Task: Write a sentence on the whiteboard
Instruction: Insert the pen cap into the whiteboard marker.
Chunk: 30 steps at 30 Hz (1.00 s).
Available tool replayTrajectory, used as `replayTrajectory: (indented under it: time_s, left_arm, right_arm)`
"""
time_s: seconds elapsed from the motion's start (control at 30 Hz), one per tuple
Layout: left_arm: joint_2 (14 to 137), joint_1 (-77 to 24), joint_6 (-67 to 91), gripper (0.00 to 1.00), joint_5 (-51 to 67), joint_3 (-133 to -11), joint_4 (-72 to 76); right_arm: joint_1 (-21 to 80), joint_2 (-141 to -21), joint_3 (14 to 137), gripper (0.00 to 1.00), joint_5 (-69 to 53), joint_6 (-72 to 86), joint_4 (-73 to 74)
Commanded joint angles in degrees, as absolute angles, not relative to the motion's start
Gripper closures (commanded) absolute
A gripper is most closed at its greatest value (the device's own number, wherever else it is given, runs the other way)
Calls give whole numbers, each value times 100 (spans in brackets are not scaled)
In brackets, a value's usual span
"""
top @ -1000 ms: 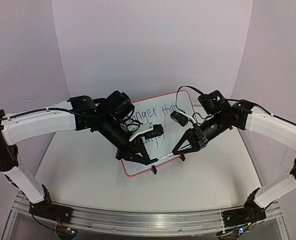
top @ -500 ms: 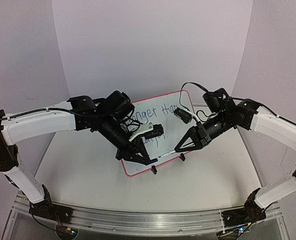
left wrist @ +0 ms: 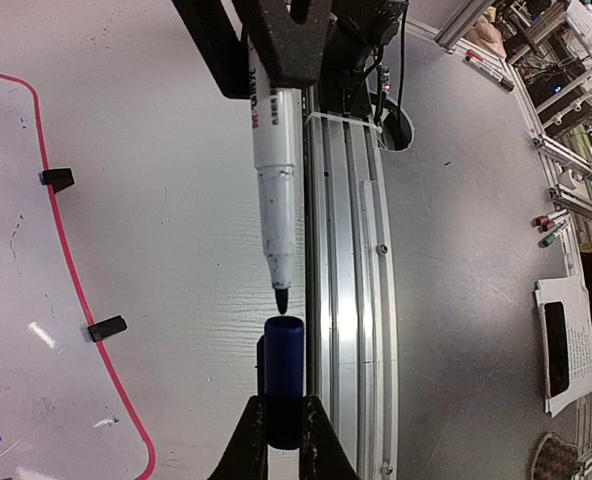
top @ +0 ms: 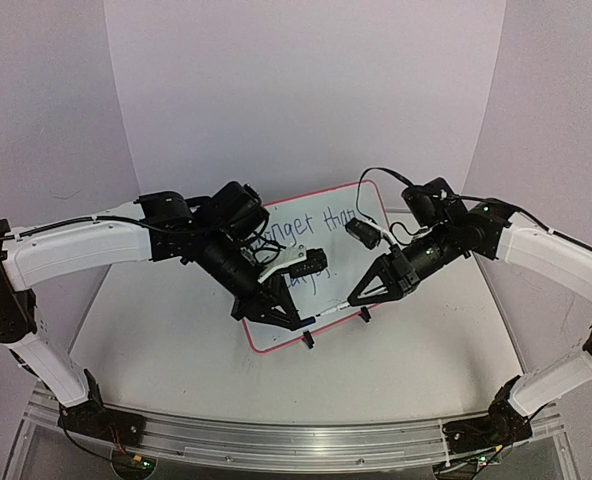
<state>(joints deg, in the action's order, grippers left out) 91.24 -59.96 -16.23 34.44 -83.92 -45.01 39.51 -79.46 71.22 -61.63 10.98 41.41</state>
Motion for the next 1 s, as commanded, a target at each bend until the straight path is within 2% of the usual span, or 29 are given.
replayTrajectory:
  time_s: [0.0,0.97]
  left_arm:
    - [8966,-6020,-1593,100,3575,-8477,-4404]
    - [8988,-6021,-1582,100,3611,-8473,-4384]
  right_arm:
    - [3920,-8048,7146,100,-6271,1029,4120]
    - [3943,-8183,7095,100,-6460,989,4122]
